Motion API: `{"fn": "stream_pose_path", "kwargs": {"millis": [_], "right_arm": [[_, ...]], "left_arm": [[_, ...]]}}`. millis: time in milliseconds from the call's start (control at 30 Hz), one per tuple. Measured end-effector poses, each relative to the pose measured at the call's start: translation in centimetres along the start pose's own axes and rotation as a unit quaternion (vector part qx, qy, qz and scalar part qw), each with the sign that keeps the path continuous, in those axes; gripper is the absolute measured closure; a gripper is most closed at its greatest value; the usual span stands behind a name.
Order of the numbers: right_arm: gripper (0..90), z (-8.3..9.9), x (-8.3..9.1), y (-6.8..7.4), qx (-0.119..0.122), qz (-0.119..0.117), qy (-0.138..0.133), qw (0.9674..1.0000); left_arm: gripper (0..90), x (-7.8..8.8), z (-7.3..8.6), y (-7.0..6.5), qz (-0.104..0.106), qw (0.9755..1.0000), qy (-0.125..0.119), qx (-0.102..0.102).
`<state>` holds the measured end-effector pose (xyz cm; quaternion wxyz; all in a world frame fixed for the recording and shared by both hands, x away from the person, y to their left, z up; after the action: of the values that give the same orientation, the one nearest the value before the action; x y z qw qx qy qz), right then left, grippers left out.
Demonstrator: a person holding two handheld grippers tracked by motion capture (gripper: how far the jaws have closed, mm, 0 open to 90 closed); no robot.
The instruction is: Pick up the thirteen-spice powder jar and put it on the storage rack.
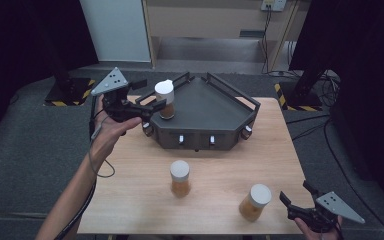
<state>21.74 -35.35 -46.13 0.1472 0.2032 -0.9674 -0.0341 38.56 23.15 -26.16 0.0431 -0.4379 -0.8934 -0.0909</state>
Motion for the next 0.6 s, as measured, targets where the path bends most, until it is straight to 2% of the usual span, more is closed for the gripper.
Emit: {"fn": "stream_pose_path", "kwargs": {"millis": [67, 133, 200, 233, 600], "right_arm": [[7.9, 0.0, 0.0, 0.0, 0.000, 0.000, 0.000, 1.0000], [7.9, 0.0, 0.0, 0.0, 0.000, 0.000, 0.000, 1.0000], [7.9, 0.0, 0.0, 0.0, 0.001, 0.000, 0.000, 1.0000], [7.9, 0.0, 0.0, 0.0, 0.001, 0.000, 0.000, 1.0000], [7.9, 0.0, 0.0, 0.1, 0.002, -0.001, 0.001, 1.0000]], "left_arm": [[2.6, 1.0, 0.6, -0.4, 0.006, 1.0000, -0.002, 0.000], [2.4, 1.3, 0.9, -0.5, 0.007, 1.0000, -0.003, 0.001], [2.2, 2.7, 2.1, -1.0, 0.010, 0.9999, -0.006, 0.006], [2.1, 2.7, 2.1, -1.0, 0.010, 0.9999, -0.006, 0.006], [2.1, 6.4, 7.1, -2.5, -0.015, 0.9998, -0.002, 0.010]]}}
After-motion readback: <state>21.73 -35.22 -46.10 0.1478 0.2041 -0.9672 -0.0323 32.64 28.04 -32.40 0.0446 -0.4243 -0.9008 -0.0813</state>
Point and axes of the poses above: each handheld gripper's, and its own axes: x roughly backward along the jaws, z roughly out of its underside, y roughly to its left, the point moved 10 cm from there along -x, roughly forward along the jaws, and after that the axes turned 6 degrees about -x, right-handed, at the moved point
